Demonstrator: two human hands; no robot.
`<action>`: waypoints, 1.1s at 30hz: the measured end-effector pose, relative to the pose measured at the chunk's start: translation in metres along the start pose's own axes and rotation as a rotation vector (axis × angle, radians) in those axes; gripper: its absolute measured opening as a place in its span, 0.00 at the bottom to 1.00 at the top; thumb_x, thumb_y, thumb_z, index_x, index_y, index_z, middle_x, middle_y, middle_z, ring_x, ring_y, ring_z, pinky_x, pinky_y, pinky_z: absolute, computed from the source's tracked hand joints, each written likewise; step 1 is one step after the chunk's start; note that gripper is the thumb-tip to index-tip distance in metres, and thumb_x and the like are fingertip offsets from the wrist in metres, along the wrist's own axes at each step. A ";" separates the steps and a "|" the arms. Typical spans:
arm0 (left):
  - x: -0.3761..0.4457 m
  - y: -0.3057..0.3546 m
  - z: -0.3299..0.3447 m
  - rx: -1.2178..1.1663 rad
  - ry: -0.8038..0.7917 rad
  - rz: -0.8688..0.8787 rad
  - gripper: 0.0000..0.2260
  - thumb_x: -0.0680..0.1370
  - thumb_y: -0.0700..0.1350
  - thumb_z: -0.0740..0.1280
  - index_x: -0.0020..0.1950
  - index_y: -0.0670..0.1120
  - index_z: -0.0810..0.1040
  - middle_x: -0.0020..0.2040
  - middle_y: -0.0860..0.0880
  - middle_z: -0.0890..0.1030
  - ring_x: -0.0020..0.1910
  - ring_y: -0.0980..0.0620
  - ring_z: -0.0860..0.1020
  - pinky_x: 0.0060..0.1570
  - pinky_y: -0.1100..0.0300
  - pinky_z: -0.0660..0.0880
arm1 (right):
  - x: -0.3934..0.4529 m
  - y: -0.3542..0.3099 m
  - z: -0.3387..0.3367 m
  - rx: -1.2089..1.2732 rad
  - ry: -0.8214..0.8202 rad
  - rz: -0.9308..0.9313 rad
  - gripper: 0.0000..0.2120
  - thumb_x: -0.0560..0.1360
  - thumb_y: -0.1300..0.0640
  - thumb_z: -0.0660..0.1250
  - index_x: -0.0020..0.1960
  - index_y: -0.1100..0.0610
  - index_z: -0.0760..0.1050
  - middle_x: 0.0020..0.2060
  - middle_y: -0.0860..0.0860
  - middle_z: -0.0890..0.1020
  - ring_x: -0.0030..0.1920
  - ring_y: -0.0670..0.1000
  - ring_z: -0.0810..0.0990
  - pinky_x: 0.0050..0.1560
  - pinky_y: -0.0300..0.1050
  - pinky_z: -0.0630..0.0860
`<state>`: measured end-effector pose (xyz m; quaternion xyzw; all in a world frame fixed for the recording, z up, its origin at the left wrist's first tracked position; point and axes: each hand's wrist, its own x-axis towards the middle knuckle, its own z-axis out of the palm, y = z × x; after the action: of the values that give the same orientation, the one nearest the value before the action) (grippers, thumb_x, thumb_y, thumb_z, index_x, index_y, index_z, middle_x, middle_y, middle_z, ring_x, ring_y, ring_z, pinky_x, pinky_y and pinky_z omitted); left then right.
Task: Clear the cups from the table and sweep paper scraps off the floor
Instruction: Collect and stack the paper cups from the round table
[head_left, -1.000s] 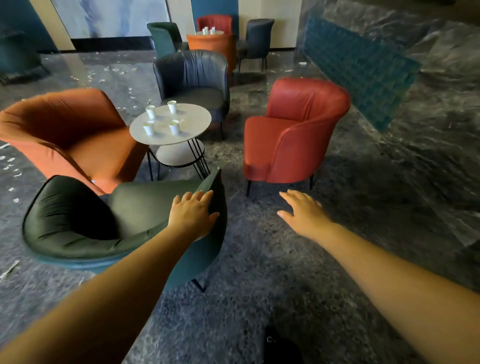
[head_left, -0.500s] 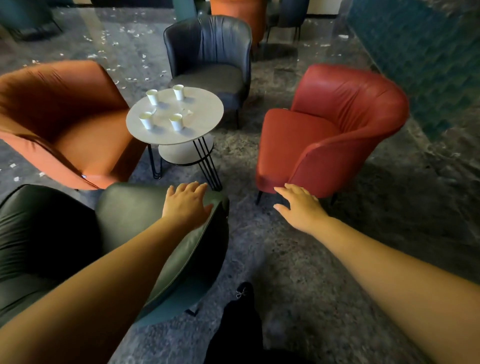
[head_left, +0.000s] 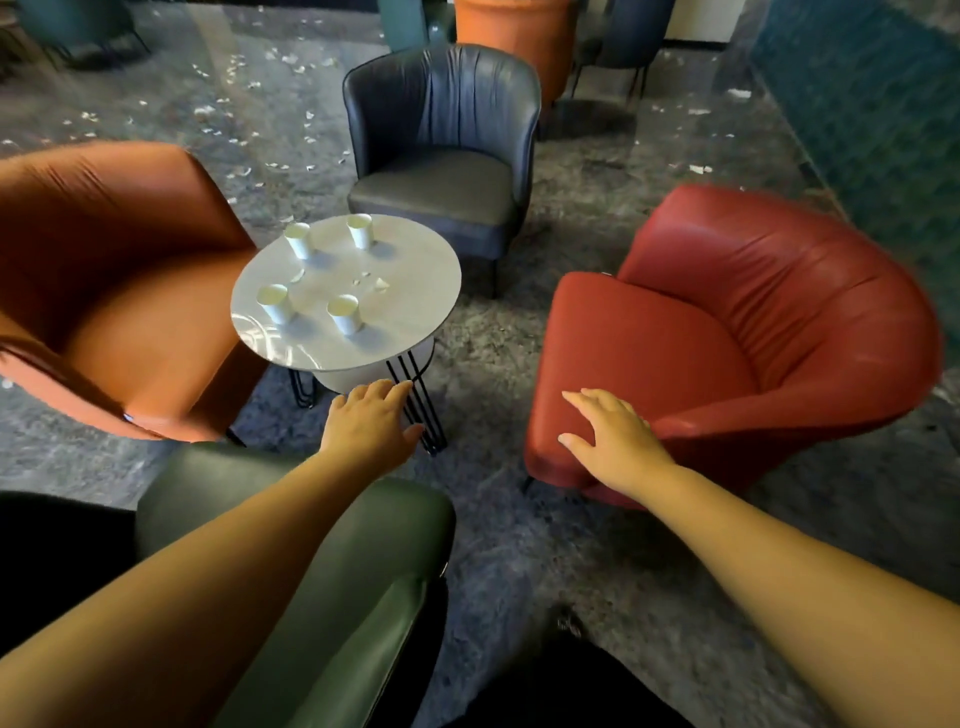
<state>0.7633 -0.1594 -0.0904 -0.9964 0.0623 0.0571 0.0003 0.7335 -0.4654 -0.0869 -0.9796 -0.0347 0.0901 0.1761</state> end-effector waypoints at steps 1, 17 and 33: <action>0.019 0.001 0.000 -0.007 0.003 -0.015 0.31 0.78 0.62 0.61 0.78 0.53 0.58 0.75 0.49 0.66 0.72 0.45 0.66 0.69 0.46 0.63 | 0.022 0.003 -0.001 -0.009 -0.019 -0.019 0.28 0.77 0.44 0.64 0.75 0.47 0.62 0.73 0.49 0.64 0.72 0.54 0.62 0.68 0.53 0.62; 0.180 -0.059 -0.001 -0.156 -0.037 -0.476 0.30 0.77 0.63 0.61 0.77 0.54 0.62 0.72 0.48 0.71 0.68 0.44 0.70 0.64 0.45 0.68 | 0.324 -0.042 -0.011 0.065 -0.290 -0.322 0.27 0.78 0.45 0.62 0.75 0.48 0.61 0.71 0.49 0.65 0.71 0.54 0.65 0.69 0.51 0.66; 0.281 -0.172 0.029 -0.301 -0.064 -0.617 0.34 0.75 0.62 0.67 0.77 0.54 0.61 0.75 0.49 0.67 0.71 0.46 0.67 0.67 0.46 0.69 | 0.494 -0.131 0.049 0.130 -0.407 -0.405 0.32 0.77 0.47 0.66 0.76 0.47 0.56 0.71 0.49 0.63 0.68 0.51 0.67 0.64 0.42 0.66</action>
<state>1.0588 -0.0234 -0.1523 -0.9549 -0.2512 0.0942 -0.1273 1.2040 -0.2772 -0.1678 -0.9012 -0.2584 0.2500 0.2422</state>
